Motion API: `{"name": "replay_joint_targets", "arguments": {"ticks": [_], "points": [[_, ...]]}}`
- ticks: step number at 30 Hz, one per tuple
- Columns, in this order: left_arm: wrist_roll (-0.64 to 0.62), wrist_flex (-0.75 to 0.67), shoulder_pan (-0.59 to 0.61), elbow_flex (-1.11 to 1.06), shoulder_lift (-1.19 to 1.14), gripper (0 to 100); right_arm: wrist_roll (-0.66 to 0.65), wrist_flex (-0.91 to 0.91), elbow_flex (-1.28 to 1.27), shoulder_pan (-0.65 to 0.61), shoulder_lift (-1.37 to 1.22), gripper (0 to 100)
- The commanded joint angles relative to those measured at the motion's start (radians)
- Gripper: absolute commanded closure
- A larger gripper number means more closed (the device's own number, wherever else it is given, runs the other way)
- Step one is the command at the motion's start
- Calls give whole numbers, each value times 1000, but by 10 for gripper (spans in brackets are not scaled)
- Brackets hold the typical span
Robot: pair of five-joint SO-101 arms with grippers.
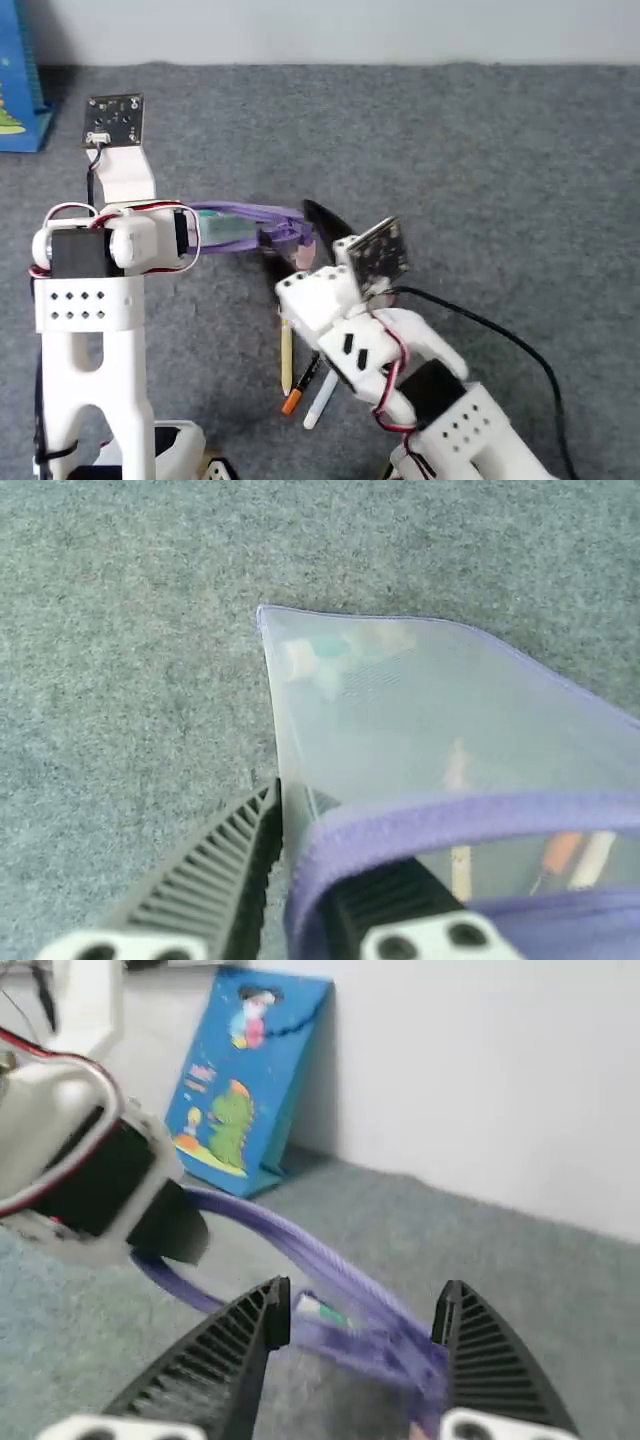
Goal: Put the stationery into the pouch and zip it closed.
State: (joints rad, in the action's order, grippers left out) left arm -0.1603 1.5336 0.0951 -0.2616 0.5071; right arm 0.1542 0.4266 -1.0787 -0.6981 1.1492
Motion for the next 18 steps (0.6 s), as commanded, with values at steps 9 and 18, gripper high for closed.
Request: {"name": "replay_joint_targets", "arguments": {"ticks": [9, 18], "points": [[6, -28, 115, 21, -2, 987, 126, 375, 78, 240, -53, 775], [6, -23, 117, 18, -2, 987, 285, 380, 78, 236, -389, 888]]}}
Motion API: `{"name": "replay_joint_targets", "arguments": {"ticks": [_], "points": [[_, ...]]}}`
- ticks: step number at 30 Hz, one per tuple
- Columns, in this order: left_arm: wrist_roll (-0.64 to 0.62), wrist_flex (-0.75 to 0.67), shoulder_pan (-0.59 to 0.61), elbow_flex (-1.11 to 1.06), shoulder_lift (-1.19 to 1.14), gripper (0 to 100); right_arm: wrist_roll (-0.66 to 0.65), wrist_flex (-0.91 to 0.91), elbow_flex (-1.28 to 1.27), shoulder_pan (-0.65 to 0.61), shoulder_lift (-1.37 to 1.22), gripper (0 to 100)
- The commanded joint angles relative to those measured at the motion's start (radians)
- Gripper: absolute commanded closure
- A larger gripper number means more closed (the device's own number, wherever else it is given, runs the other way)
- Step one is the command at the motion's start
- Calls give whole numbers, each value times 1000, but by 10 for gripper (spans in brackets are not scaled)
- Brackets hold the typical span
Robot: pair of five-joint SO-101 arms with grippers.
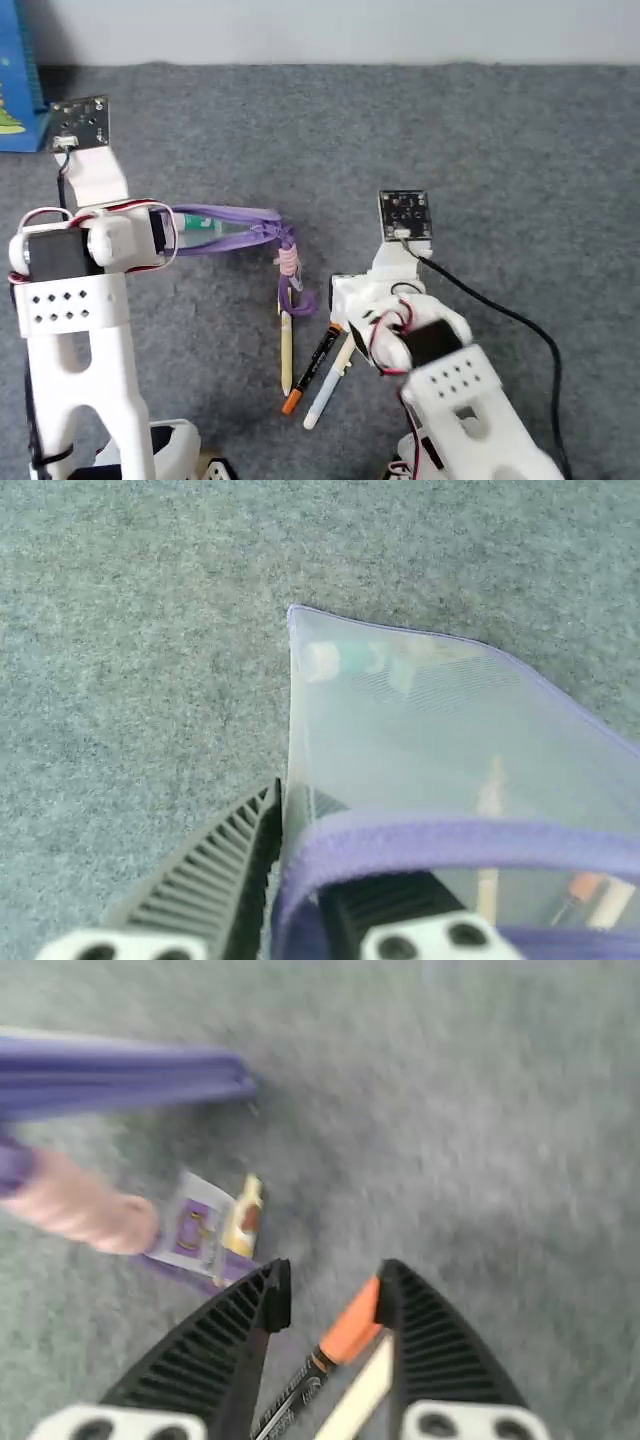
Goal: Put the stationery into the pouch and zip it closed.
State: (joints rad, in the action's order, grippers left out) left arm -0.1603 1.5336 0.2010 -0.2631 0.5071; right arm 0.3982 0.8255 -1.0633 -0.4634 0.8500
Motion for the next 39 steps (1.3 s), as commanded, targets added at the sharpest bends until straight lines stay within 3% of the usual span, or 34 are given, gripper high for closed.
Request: {"name": "replay_joint_targets", "arguments": {"ticks": [1, 8, 15, 32, 34, 38, 39], "points": [[6, -23, 11, 19, -2, 987, 54, -30, 63, 1, -128, 882], [6, -28, 8, 7, -2, 987, 69, -48, 87, 4, -306, 780], [6, -29, 6, -1, -2, 987, 94, 22, 164, 71, -407, 779], [6, -29, 11, -4, -2, 987, 95, -48, 213, 82, -702, 779], [6, -29, 11, -4, -2, 987, 94, -47, 226, 82, -723, 814], [6, -29, 11, -4, -2, 987, 92, -47, 232, 82, -719, 991], [6, -29, 11, -4, -2, 987, 91, -45, 232, 82, -710, 991]]}}
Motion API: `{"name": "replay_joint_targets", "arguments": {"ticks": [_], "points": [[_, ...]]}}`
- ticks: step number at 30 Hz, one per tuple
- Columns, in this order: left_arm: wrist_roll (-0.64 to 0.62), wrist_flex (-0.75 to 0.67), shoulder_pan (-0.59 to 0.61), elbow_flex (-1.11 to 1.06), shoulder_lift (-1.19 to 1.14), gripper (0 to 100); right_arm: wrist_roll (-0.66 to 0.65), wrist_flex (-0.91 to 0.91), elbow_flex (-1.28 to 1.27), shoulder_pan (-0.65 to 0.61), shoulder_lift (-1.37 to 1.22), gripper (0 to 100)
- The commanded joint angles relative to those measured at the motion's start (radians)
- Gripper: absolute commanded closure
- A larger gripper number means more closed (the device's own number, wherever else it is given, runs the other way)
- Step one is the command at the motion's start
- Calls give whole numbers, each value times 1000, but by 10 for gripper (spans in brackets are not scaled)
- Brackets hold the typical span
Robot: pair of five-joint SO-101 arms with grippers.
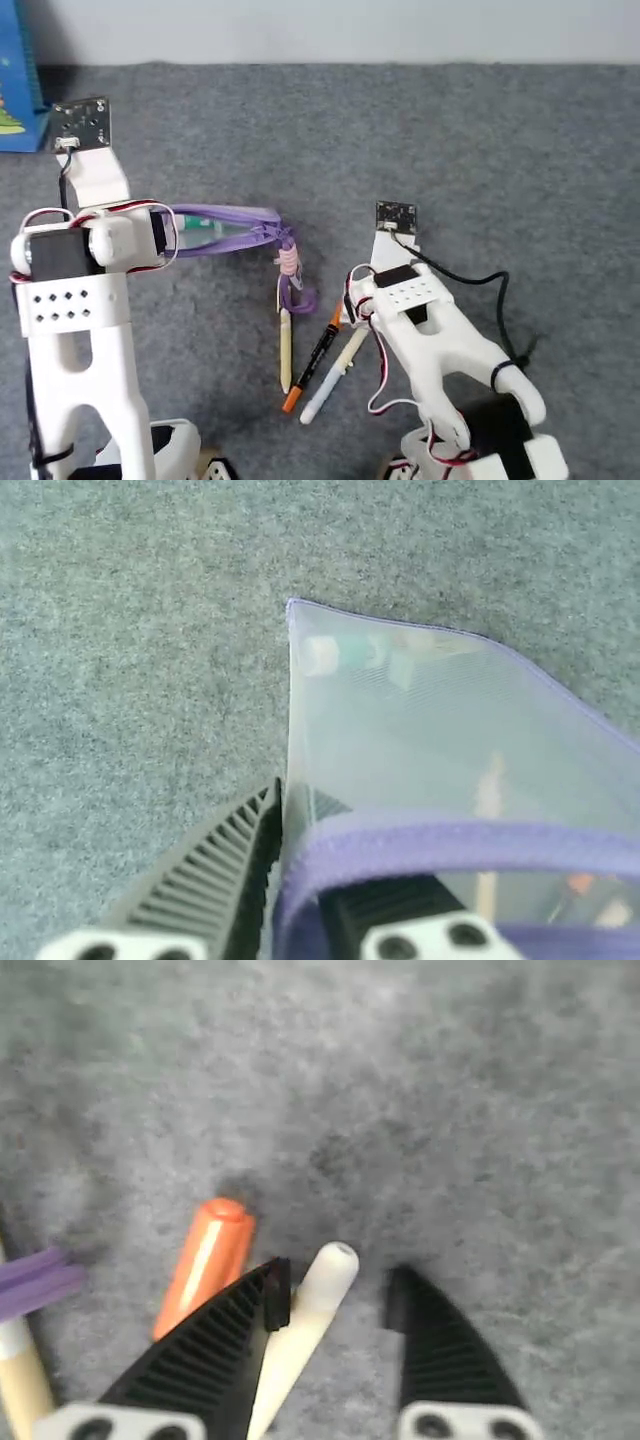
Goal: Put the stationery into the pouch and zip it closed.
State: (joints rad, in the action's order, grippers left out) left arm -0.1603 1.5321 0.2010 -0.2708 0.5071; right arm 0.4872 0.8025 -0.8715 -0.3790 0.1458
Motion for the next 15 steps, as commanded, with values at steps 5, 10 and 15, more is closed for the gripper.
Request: {"name": "replay_joint_targets", "arguments": {"ticks": [5, 10, 15], "points": [[6, -28, 11, 4, -2, 987, 2, 38, 41, -4, 77, 995], [6, -28, 11, 4, -2, 987, 0, 97, 41, -4, 236, 991], [6, -28, 8, -2, -2, 987, -35, 137, 40, -10, 463, 991]]}}
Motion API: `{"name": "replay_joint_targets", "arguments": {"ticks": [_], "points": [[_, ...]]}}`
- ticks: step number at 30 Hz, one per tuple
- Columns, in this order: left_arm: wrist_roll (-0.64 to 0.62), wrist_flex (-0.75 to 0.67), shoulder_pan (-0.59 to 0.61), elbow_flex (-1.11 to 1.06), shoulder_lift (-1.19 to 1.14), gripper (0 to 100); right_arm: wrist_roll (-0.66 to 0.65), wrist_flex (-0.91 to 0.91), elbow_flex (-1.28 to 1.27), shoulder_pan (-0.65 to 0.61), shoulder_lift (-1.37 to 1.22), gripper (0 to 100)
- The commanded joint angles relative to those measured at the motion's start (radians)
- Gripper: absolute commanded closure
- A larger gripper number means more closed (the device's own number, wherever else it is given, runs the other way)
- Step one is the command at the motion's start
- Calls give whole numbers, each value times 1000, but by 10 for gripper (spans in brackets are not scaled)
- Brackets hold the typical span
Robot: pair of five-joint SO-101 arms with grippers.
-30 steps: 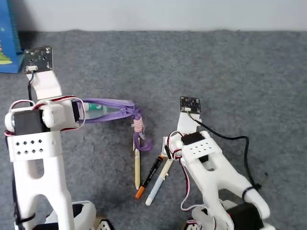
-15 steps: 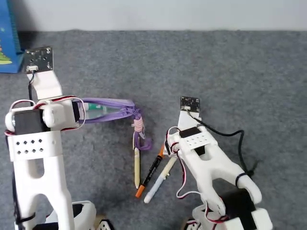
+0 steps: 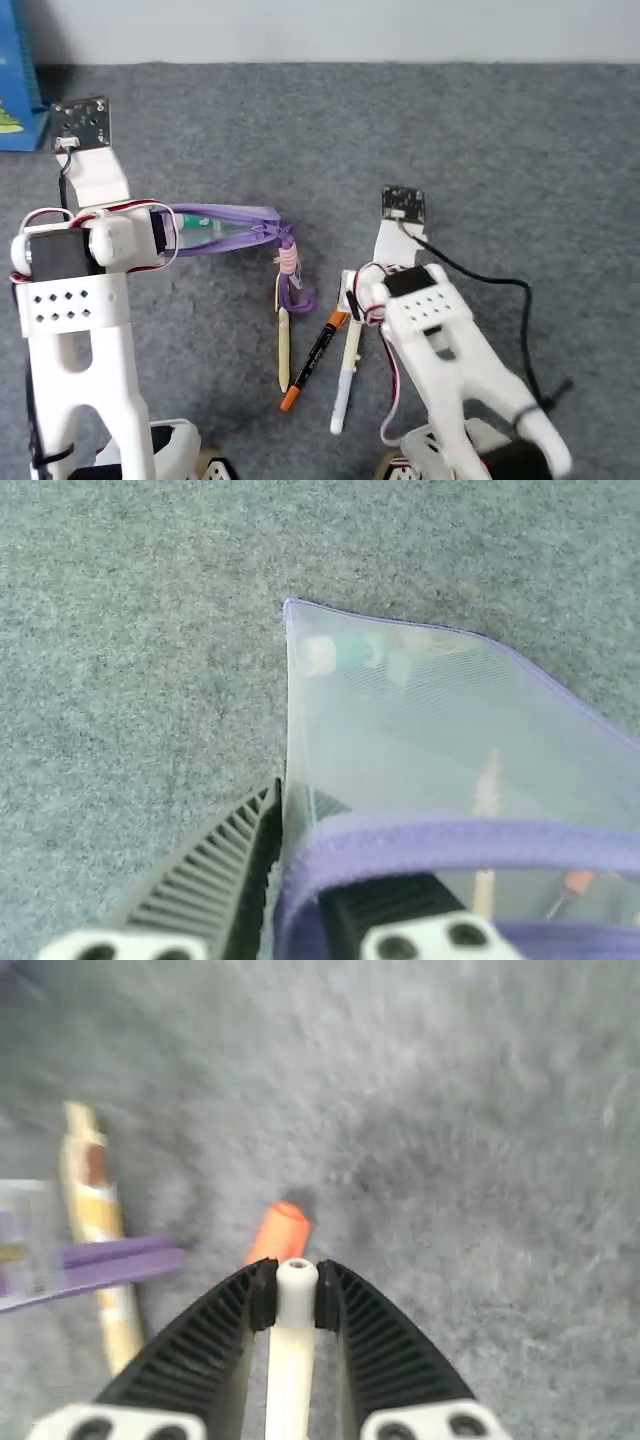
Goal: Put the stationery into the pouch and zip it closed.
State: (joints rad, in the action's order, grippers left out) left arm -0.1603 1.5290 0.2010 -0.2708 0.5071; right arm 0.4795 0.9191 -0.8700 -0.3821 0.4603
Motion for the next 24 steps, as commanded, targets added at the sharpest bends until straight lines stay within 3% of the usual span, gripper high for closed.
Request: {"name": "replay_joint_targets", "arguments": {"ticks": [1, 8, 12, 24], "points": [[6, -25, 6, -5, -2, 987, -35, 25, 38, -8, 199, 991], [6, -25, 6, -12, -2, 987, -97, 22, 38, -18, 541, 991], [6, -25, 6, -12, -2, 987, -137, -21, 38, -96, 700, 991], [6, -28, 6, -27, -2, 987, -292, -461, 34, -312, 829, 991]]}}
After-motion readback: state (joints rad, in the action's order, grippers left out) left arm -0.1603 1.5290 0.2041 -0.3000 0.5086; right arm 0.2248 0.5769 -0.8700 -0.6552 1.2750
